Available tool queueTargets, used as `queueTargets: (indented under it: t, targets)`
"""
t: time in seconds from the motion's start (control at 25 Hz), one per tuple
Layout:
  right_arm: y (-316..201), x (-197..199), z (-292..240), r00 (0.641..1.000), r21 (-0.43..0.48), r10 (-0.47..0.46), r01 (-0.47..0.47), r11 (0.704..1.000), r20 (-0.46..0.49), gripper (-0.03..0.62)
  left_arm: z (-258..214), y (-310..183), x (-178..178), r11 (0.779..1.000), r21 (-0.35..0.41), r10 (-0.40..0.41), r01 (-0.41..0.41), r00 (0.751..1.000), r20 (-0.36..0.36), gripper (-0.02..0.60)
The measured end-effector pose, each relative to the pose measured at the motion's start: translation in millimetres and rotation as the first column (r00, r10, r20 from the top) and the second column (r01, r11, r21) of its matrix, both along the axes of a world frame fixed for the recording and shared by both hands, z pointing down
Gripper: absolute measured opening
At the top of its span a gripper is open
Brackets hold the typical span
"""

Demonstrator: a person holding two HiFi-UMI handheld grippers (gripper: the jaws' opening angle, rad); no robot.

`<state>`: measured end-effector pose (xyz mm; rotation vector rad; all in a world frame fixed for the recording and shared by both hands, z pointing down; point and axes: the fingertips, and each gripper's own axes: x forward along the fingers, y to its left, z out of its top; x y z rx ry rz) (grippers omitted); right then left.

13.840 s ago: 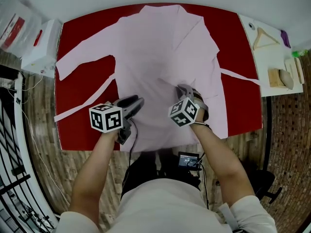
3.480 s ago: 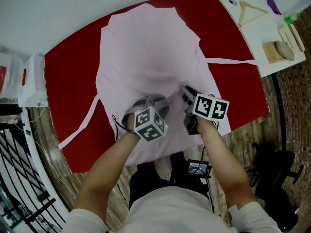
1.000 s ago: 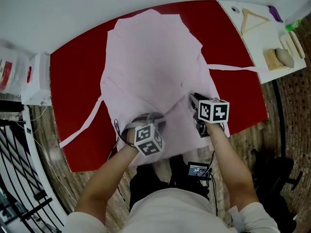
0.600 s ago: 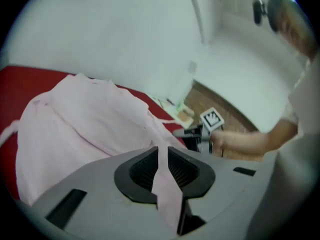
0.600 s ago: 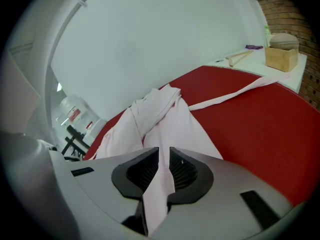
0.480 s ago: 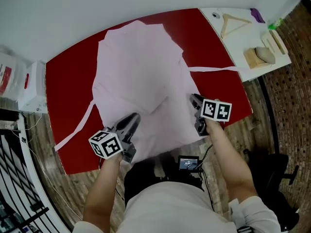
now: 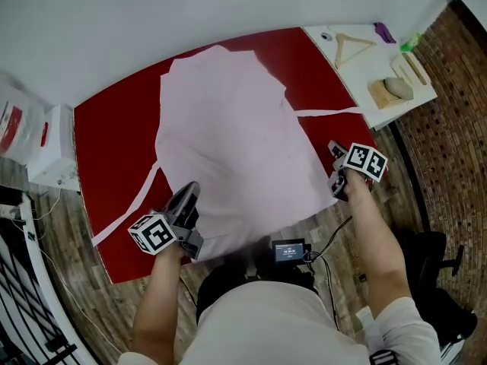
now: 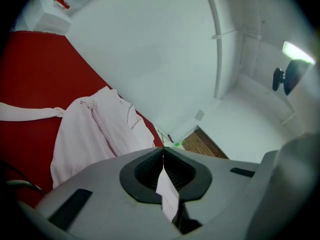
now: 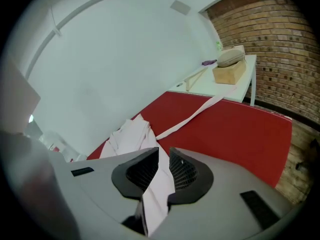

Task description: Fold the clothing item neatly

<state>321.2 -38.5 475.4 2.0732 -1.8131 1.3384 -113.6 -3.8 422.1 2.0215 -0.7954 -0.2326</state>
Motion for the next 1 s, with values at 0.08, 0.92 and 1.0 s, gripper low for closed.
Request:
queueTargets:
  t: [0.08, 0.92, 1.0]
  targets:
    - [0.8, 9.0, -4.9, 0.999, -0.01, 0.024, -0.025, 1.0, -0.028, 0.066, -1.2, -1.6, -8.1, 1.0, 0.004, -0.002, 0.002, 1.0, -0.012, 0.008]
    - [-89.0, 127.4, 29.7, 0.995, -0.107, 0.054, -0.063, 0.992, -0.083, 0.066, 4.6, -72.6, 198.0, 0.972, 0.07, 0.218, -0.223, 0.973, 0.076, 0.008]
    - [-99.9, 136.5, 35.4, 0.995, -0.119, 0.06, -0.069, 0.991, -0.075, 0.066, 8.6, -79.8, 219.8, 0.967, 0.063, 0.241, -0.246, 0.968, 0.075, 0.008]
